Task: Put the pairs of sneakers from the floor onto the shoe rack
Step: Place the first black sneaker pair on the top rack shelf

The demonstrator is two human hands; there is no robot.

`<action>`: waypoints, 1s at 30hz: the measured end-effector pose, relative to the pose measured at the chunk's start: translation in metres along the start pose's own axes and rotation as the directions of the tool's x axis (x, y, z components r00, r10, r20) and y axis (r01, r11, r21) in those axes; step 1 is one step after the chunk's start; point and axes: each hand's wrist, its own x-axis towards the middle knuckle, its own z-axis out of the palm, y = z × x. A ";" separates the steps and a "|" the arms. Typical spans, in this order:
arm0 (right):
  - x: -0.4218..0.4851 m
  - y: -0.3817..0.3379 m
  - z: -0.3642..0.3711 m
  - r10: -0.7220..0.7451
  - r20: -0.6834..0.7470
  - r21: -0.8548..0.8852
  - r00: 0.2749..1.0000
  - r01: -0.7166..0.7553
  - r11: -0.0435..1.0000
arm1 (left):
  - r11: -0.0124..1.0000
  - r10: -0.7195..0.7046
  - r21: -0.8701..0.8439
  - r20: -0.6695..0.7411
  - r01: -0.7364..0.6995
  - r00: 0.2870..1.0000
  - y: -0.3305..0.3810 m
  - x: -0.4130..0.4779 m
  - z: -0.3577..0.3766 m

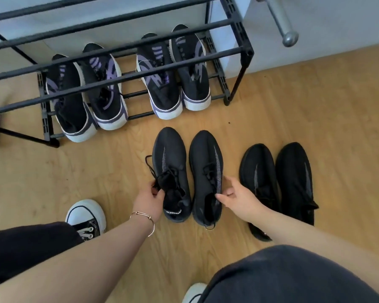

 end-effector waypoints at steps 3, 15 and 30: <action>0.000 0.010 0.011 0.046 -0.057 0.136 0.997 -0.038 0.990 | 0.996 -0.014 -0.087 -0.037 0.011 0.999 -0.003 -0.004 0.003; 0.004 0.015 0.010 0.068 -0.052 0.343 0.996 -0.046 0.938 | 0.879 -0.123 -0.422 0.251 0.223 0.960 0.016 0.002 -0.022; -0.042 -0.033 -0.068 -0.018 0.163 0.192 0.986 -0.014 0.981 | 0.859 -0.023 -0.482 0.305 0.175 0.952 0.040 -0.047 -0.058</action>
